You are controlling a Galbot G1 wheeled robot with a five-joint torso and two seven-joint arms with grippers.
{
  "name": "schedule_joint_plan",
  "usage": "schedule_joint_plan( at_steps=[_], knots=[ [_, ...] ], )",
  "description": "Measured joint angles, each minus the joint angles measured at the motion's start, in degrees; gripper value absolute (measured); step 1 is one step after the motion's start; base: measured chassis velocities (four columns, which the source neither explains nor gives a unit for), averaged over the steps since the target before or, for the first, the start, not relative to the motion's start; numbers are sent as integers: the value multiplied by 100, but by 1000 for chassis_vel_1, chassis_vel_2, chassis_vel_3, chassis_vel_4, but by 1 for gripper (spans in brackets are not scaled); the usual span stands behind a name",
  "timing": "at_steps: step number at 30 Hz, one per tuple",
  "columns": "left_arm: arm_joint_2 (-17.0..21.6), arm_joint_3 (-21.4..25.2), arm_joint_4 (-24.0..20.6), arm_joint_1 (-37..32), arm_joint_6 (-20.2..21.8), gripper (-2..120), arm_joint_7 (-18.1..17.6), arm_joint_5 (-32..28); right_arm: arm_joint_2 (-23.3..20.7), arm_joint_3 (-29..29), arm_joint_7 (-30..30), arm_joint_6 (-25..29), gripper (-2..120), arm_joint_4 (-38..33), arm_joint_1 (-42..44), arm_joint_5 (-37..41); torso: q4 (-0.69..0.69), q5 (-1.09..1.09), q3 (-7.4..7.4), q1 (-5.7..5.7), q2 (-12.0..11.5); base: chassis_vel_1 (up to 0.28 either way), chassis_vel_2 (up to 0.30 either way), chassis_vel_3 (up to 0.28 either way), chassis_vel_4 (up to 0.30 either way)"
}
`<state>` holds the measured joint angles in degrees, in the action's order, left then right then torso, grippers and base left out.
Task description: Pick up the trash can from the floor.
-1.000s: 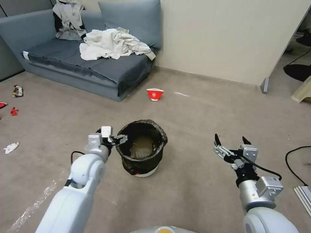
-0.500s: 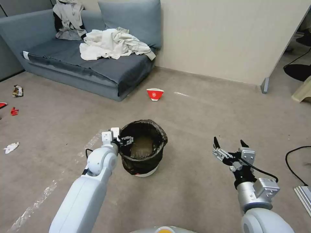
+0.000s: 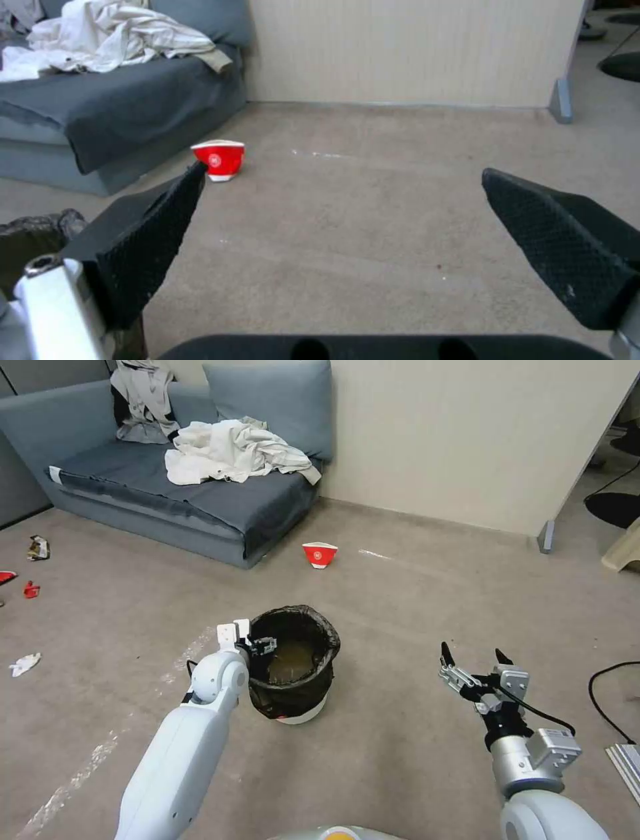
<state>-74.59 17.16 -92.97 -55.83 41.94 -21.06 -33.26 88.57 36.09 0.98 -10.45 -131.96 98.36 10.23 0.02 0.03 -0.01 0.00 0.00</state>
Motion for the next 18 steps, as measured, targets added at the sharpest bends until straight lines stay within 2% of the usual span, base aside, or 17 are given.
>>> schedule_joint_plan(
  at_steps=[5,8,9,12,13,17,18],
  knots=[
    [12,-10,-46,-37,-1,87,-24,0,-1,-12,1,0,100,0,-8,-1,-1,-2,0,0,0,0,0,0,0],
    [37,-5,-90,-70,-1,71,-56,-3,-5,-25,5,0,100,10,-32,-3,-2,-4,1,0,0,0,0,0,0],
    [37,-5,-90,-70,-1,71,-56,-3,-5,-25,5,0,100,10,-32,-3,-2,-4,1,0,0,0,0,0,0],
    [47,-4,-112,-91,-1,58,-107,-11,6,-45,16,0,100,21,-44,-13,-2,-4,1,0,0,0,0,0,0],
    [47,-4,-112,-91,-1,58,-107,-11,6,-45,16,0,100,21,-44,-13,-2,-4,1,0,0,0,0,0,0],
    [44,6,-164,-120,-39,39,-218,-106,5,-48,23,0,100,22,-52,-18,-1,-4,1,0,0,0,0,0,0],
    [44,6,-164,-120,-39,39,-218,-106,5,-48,23,0,100,22,-52,-18,-1,-4,1,0,0,0,0,0,0]
  ],
)
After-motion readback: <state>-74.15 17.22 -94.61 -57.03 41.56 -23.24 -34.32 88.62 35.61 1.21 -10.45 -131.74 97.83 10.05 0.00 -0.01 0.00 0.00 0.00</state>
